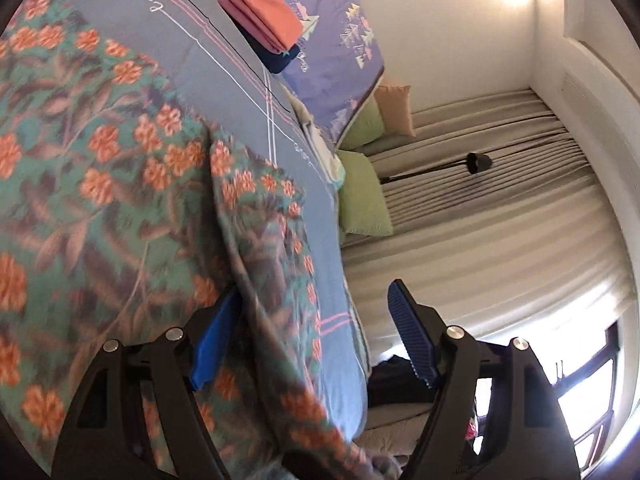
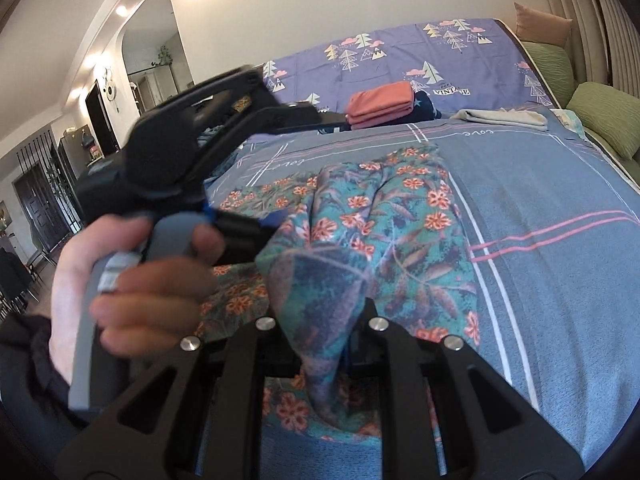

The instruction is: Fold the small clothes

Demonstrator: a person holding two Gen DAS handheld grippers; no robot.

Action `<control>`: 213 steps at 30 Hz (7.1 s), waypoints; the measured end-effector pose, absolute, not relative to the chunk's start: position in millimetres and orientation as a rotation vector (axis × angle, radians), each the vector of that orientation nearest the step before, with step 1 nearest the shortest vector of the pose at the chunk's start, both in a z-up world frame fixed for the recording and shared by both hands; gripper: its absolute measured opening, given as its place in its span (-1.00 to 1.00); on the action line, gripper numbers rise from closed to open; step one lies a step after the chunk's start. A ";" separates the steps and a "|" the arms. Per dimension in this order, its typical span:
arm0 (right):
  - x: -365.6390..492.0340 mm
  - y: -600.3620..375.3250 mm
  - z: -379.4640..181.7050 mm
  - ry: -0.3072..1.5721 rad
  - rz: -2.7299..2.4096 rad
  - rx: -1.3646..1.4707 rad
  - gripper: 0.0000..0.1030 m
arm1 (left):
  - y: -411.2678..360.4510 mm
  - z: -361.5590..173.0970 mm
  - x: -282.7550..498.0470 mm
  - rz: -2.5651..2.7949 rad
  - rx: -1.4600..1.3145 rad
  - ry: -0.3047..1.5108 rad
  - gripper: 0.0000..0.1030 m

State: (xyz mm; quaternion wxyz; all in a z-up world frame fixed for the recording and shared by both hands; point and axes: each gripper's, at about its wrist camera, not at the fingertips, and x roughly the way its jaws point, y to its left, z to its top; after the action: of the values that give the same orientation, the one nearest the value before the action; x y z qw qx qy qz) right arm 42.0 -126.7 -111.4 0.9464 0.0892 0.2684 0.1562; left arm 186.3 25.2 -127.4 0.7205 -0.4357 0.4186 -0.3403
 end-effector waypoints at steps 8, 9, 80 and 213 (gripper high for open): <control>33.4 -132.8 -104.9 0.514 0.317 0.210 -0.74 | 5.7 -125.6 201.6 -0.742 -0.916 0.995 -0.40; 31.8 -132.5 -104.8 0.513 0.317 0.211 -0.74 | 6.1 -127.3 203.9 -0.737 -0.926 0.995 -0.50; 22.2 11.3 -108.3 0.641 0.890 0.213 0.44 | 246.1 -137.6 112.8 -0.413 -0.930 0.674 -0.42; 133.3 -96.0 -49.8 0.888 0.603 0.340 -0.49 | 156.5 -104.0 154.9 -0.759 -0.712 0.926 -0.51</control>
State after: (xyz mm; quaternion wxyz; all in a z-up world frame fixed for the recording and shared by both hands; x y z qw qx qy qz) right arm 133.3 -96.0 -49.8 0.8458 0.1612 0.4207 0.2857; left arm 154.9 156.5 -104.0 0.7671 -0.3278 0.4265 -0.3494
